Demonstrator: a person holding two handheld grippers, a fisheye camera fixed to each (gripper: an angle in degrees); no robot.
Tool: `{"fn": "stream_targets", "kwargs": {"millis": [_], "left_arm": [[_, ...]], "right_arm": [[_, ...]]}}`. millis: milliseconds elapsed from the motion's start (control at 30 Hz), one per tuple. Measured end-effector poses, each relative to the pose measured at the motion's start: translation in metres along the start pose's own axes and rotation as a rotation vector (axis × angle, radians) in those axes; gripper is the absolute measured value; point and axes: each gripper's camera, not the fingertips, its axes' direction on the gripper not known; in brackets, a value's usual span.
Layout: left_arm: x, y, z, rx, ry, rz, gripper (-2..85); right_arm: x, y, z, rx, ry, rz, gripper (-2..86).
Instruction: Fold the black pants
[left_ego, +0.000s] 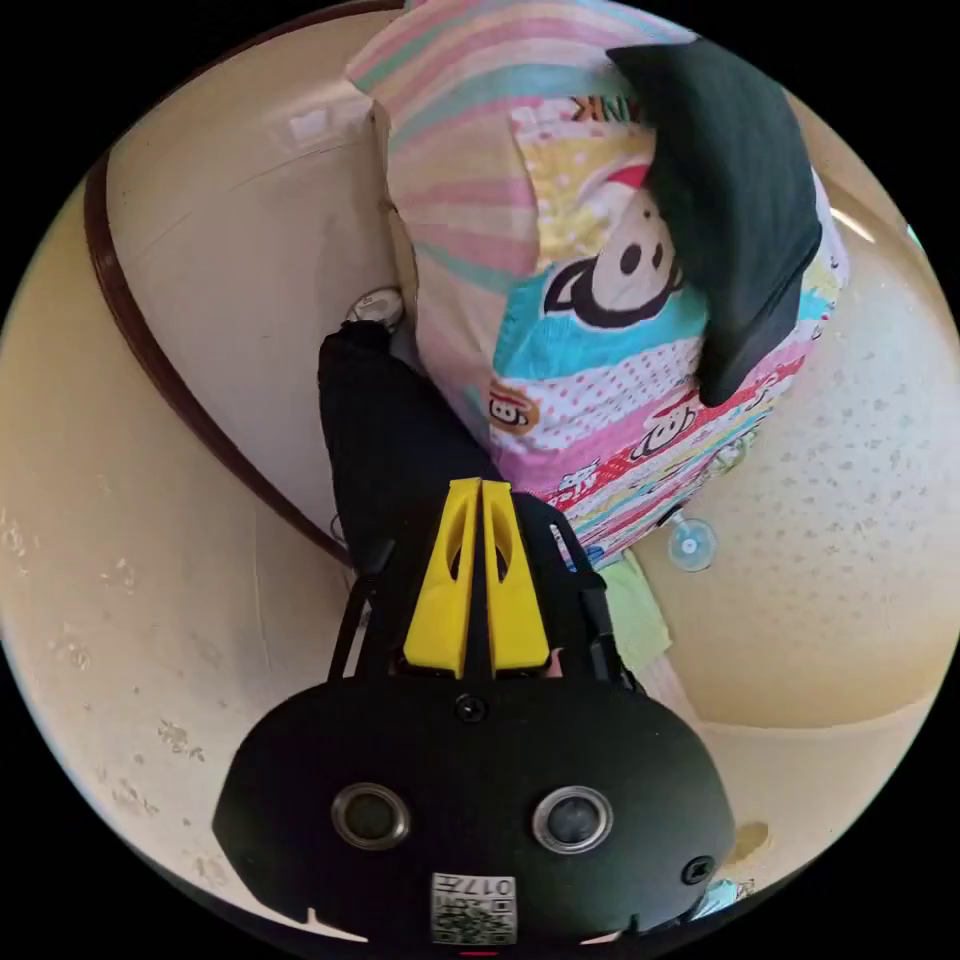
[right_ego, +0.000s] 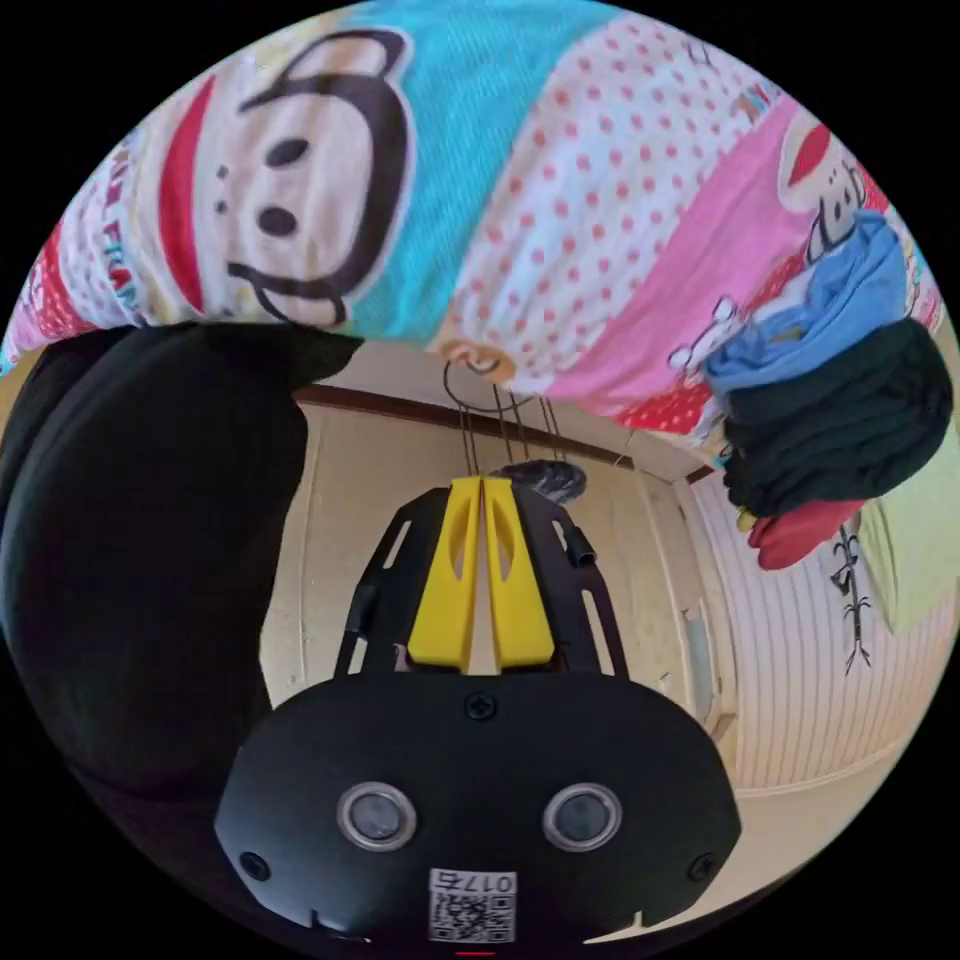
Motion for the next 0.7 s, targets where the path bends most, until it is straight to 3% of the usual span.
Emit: {"fn": "stream_targets", "kwargs": {"millis": [133, 267, 533, 700], "left_arm": [[-0.024, -0.005, -0.02, 0.012, 0.039, -0.007, 0.2], [-0.046, -0.011, -0.035, 0.03, 0.16, 0.161, 6.2], [-0.049, -0.015, -0.103, 0.191, 0.153, 0.322, 13.3], [-0.033, -0.024, -0.163, 0.376, 0.263, 0.459, 15.4]], "right_arm": [[-0.047, -0.027, -0.112, 0.151, 0.057, -0.085, 0.6], [-0.108, -0.045, -0.177, 0.222, 0.039, -0.197, 1.0], [-0.245, -0.088, -0.261, 0.392, -0.262, -0.473, 9.1], [-0.299, -0.125, -0.29, 0.481, -0.357, -0.557, 12.6]]}}
